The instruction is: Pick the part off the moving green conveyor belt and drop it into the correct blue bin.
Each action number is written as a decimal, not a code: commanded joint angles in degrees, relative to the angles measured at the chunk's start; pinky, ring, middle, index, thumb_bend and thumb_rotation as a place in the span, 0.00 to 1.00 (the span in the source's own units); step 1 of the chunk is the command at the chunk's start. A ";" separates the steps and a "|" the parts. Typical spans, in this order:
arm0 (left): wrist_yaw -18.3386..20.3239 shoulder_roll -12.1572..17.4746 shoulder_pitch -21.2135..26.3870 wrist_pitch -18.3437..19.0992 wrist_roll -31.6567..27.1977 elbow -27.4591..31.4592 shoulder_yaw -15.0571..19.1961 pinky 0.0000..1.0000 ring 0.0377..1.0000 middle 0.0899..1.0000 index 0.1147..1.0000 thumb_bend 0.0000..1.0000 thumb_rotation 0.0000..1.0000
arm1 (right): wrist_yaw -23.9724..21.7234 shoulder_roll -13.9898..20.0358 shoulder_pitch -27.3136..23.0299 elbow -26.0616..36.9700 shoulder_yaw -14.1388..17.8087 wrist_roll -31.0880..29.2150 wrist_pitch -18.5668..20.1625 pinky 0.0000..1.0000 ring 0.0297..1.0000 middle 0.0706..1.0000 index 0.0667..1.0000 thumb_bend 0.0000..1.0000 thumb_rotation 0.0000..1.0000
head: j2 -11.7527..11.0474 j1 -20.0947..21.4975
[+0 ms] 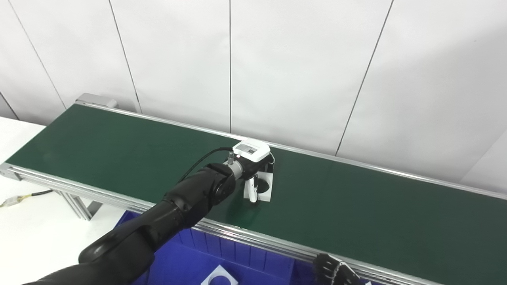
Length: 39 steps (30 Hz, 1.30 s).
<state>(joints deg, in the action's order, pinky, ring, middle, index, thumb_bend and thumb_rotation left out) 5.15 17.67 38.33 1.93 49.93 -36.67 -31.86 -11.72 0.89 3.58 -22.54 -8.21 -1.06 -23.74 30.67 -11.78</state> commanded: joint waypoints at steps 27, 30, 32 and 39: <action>31.12 9.28 -9.98 15.99 -21.19 52.41 15.83 0.35 0.38 0.44 0.47 0.50 0.00 | -2.89 0.51 -2.93 6.37 1.24 -4.16 -0.48 0.65 0.68 0.68 0.69 0.83 0.00 | 14.35 -4.81; 30.31 9.75 -13.87 15.84 -21.02 55.36 16.50 0.35 0.38 0.44 0.47 0.50 0.00 | -2.69 0.74 -2.93 7.27 1.27 -4.15 0.15 0.64 0.68 0.68 0.69 0.84 0.00 | 15.36 -5.27; 29.77 9.70 -16.52 16.13 -21.12 57.24 17.22 0.35 0.38 0.44 0.47 0.50 0.00 | -2.63 0.89 -2.81 8.04 1.25 -4.15 0.63 0.65 0.68 0.67 0.69 0.83 0.00 | 15.78 -5.44; 28.58 9.39 -24.24 16.71 -20.89 63.48 19.77 0.34 0.38 0.43 0.48 0.50 0.00 | -2.67 1.62 -2.22 11.07 1.25 -4.46 2.75 0.64 0.68 0.68 0.70 0.83 0.00 | 18.21 -7.52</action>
<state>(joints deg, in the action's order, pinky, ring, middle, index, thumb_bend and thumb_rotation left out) 35.74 26.10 13.41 18.79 28.72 24.23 -13.51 -14.02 2.53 1.93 -13.72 -7.06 -4.57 -21.60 48.34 -18.63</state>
